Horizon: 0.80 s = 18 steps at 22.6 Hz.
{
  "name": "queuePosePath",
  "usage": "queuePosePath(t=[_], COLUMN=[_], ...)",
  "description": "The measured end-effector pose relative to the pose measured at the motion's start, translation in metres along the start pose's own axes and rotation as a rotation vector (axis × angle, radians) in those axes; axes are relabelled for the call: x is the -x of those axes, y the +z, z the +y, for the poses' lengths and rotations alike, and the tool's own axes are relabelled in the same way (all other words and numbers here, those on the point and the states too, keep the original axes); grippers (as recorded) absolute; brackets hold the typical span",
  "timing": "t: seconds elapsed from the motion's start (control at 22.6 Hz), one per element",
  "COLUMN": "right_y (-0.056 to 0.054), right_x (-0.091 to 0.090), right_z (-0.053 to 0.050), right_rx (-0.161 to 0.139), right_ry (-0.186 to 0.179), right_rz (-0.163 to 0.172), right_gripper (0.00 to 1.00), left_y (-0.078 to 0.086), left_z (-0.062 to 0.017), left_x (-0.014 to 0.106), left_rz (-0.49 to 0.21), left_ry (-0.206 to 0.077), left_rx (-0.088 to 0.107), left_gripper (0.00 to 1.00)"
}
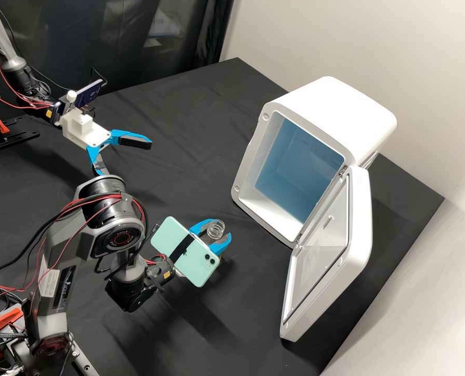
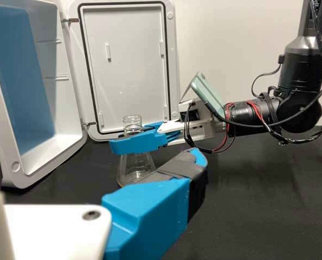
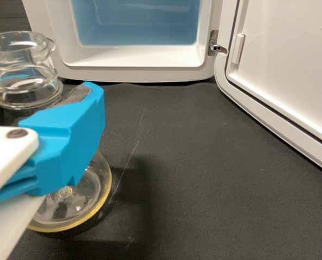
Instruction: Take the flask out of the incubator
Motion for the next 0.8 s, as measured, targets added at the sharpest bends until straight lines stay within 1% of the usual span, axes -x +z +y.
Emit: queuePosePath(t=[0.22,0.27,0.35,0.49,0.62,0.66,0.8], right_y=[0.000,0.000,0.000,0.002,0.002,0.003,0.001], right_x=[0.000,0.000,0.000,0.000,0.000,0.000,0.004], right_z=[0.000,0.000,0.000,-0.002,-0.002,-0.002,-0.001], right_rx=[0.000,-0.001,-0.001,-0.001,-0.001,0.001,0.001], right_ry=[0.000,-0.001,-0.002,-0.015,-0.019,-0.027,-0.025], right_rz=[0.000,-0.001,-0.002,-0.016,-0.022,-0.031,-0.039], right_gripper=[1.00,1.00,1.00,1.00,1.00,1.00,1.00], left_y=[0.001,0.002,0.005,0.011,0.014,0.016,0.021], left_z=[-0.0003,-0.0003,0.0004,0.0004,-0.0003,-0.0008,-0.0017], left_x=[0.000,0.000,0.000,-0.001,-0.001,-0.001,-0.002], left_rz=[-0.009,-0.018,-0.032,-0.054,-0.067,-0.077,-0.094], left_ry=[-0.004,-0.005,-0.003,-0.003,-0.006,-0.009,-0.012], left_rx=[0.003,-0.001,-0.005,-0.008,-0.009,-0.010,-0.008], left_gripper=[1.00,1.00,1.00,1.00,1.00,1.00,1.00])
